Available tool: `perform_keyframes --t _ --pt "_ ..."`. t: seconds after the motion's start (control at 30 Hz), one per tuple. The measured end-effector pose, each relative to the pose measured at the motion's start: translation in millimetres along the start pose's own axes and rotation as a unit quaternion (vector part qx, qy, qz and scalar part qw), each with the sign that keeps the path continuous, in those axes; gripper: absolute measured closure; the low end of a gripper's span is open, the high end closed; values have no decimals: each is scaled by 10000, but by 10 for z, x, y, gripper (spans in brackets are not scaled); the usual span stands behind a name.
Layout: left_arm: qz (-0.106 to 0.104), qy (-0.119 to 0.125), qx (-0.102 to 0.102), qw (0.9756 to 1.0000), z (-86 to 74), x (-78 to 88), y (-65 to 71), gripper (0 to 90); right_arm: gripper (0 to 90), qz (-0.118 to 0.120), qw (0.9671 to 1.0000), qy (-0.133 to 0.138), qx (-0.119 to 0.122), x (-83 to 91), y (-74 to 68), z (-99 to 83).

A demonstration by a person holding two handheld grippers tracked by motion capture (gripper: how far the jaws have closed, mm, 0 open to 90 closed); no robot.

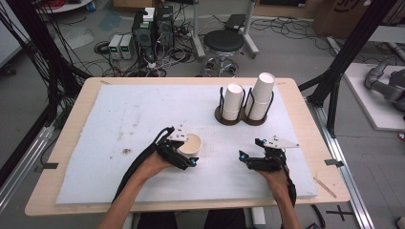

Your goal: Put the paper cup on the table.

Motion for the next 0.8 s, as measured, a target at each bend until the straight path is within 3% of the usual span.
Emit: perform_keyframes --t 0.13,0.37,0.8 --pt "-3 31 28 10000 -8 10 7 72 142 -2 10000 3 -4 0 3 -2" --pt "31 64 98 9999 -76 62 -2 58 142 -7 10000 -1 11 -5 3 -4" --pt "54 380 268 9989 -233 361 -31 58 142 -36 10000 -36 36 -22 -7 -17"
Point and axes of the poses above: each handheld gripper's, and its own axes: x roughly backward along the jaws, z roughly out of its top, y roughly to its right, the point moved 6 cm from there along -x, roughly forward along the jaws, and after that the axes turned 2 degrees about -y, right-handed, at the moved point
